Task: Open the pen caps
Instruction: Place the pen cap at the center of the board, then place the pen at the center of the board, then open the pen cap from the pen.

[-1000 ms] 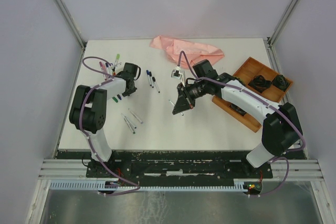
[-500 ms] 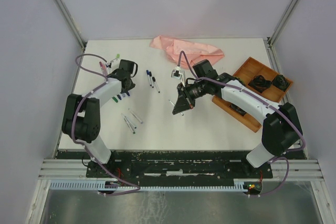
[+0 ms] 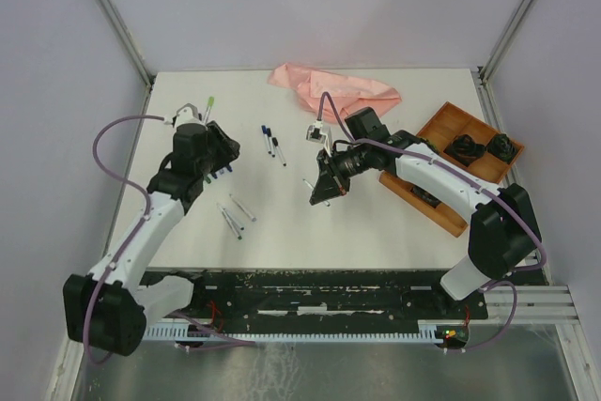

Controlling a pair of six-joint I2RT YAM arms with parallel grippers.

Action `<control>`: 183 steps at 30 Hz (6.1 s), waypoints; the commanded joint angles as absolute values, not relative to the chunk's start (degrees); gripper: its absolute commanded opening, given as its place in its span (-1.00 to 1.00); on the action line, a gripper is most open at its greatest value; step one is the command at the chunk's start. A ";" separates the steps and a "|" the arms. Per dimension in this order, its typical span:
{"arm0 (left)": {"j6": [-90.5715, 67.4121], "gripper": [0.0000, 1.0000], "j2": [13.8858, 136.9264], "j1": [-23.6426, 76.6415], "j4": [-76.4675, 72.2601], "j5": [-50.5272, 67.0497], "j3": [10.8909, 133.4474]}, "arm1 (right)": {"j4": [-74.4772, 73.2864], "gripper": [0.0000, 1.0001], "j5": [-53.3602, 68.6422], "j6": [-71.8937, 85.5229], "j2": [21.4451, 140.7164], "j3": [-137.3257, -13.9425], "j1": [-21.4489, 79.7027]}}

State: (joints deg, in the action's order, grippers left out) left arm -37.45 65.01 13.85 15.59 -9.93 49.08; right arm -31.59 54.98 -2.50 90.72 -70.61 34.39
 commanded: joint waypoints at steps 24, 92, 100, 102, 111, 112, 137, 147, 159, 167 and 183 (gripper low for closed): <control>-20.16 0.59 33.32 12.67 21.28 -8.67 43.89 | -44.31 -0.91 28.68 -10.20 115.85 -100.40 46.65; -21.45 0.76 24.42 5.13 18.55 -9.85 41.31 | -41.61 -0.24 15.25 15.44 139.16 -131.93 50.82; -21.49 0.76 24.10 5.04 18.30 -9.76 41.13 | -43.76 -0.15 14.77 4.90 140.21 -136.13 45.71; -21.45 0.76 24.11 5.03 18.28 -9.72 41.13 | -44.07 -0.10 12.06 2.23 140.36 -136.56 45.09; -21.45 0.76 24.29 4.66 18.02 -9.11 40.94 | -44.04 -0.09 1.76 -3.80 143.10 -137.23 43.91; -21.45 0.76 24.34 4.58 18.02 -9.13 40.94 | -44.06 -0.10 1.11 -3.92 143.50 -137.50 43.80; -21.43 0.76 24.33 3.90 17.84 -8.44 40.75 | -44.61 -0.31 -2.05 -1.14 149.20 -138.68 42.75; -21.45 0.76 24.21 3.96 17.84 -8.53 40.78 | -45.00 -0.62 -2.03 0.50 145.72 -133.40 39.78; -21.52 0.76 24.25 3.95 17.84 -8.33 40.78 | -43.83 -0.75 1.18 -6.47 128.16 -105.37 37.33; -21.61 0.76 24.32 3.92 17.60 -7.68 40.61 | -43.79 -0.60 1.51 -10.66 118.40 -87.60 36.37; -21.71 0.76 25.19 3.93 17.05 -6.24 40.20 | -44.40 -0.38 4.55 -10.11 122.96 -90.93 35.78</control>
State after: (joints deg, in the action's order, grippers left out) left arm -22.87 24.86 4.47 20.75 -8.25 40.84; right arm -44.58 2.81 -10.37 120.16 -88.88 35.94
